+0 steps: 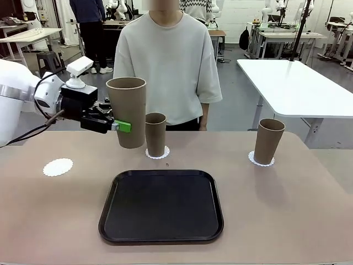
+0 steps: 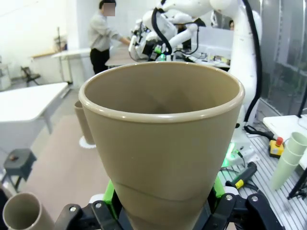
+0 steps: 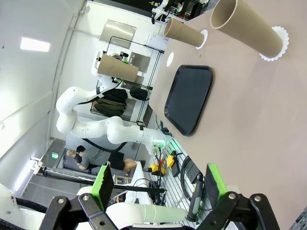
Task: Place coasters on the table and set cups on them.
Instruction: Take one Reusable plastic cup from the Flat Tray and place it on a coaster set by the human.
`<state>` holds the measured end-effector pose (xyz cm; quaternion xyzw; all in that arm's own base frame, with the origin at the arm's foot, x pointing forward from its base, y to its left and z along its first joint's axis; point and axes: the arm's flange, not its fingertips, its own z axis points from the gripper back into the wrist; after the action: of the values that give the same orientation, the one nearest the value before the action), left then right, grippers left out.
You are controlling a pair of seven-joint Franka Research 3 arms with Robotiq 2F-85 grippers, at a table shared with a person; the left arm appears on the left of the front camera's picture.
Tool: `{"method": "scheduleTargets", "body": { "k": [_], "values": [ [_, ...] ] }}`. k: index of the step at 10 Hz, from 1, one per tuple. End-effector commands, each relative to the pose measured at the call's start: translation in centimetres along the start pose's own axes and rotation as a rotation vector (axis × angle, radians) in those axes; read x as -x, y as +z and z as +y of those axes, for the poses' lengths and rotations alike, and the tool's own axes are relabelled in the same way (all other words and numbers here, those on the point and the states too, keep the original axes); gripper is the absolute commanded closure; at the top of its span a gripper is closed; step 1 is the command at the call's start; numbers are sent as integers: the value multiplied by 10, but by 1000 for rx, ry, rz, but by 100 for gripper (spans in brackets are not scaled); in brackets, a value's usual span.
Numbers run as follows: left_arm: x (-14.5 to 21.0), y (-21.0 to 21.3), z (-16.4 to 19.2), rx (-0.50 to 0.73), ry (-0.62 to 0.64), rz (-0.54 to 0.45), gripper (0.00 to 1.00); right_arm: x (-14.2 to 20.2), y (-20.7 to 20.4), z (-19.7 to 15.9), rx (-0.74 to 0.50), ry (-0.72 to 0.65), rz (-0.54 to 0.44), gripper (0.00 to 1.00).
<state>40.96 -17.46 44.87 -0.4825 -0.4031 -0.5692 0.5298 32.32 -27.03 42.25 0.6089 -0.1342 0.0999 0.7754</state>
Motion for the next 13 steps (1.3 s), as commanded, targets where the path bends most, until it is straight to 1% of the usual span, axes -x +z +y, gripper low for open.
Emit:
{"method": "scheduleTargets", "body": {
  "k": [1,4,5,6,7,8,9,10,11,12,13],
  "values": [
    [-3,-5,0,13,-10,6,100,0,0,2,2,-17,-2,0],
    [-3,-5,0,13,-10,6,100,0,0,2,2,-17,-2,0],
    [1,-4,-1,9,-1,5,16,0,0,2,2,-17,-2,0],
    [7,8,19,84,-63,-4,16,0,0,2,2,-17,-2,0],
    [7,32,36,100,-115,-25,16,0,0,2,2,-17,-2,0],
    [13,62,50,79,-128,-26,16,0,0,2,2,-17,-2,0],
    [26,94,63,11,-107,-29,16,0,0,2,2,-17,-2,0],
    [39,135,67,-38,-117,-28,16,0,0,2,2,-17,-2,0],
    [51,171,68,-93,-109,-55,16,0,0,2,2,-17,-2,0],
    [65,203,78,-151,-97,-82,16,0,0,2,2,-17,-2,0],
    [80,231,80,-199,-54,-109,16,0,0,2,2,-17,-2,0]
  ]
}}
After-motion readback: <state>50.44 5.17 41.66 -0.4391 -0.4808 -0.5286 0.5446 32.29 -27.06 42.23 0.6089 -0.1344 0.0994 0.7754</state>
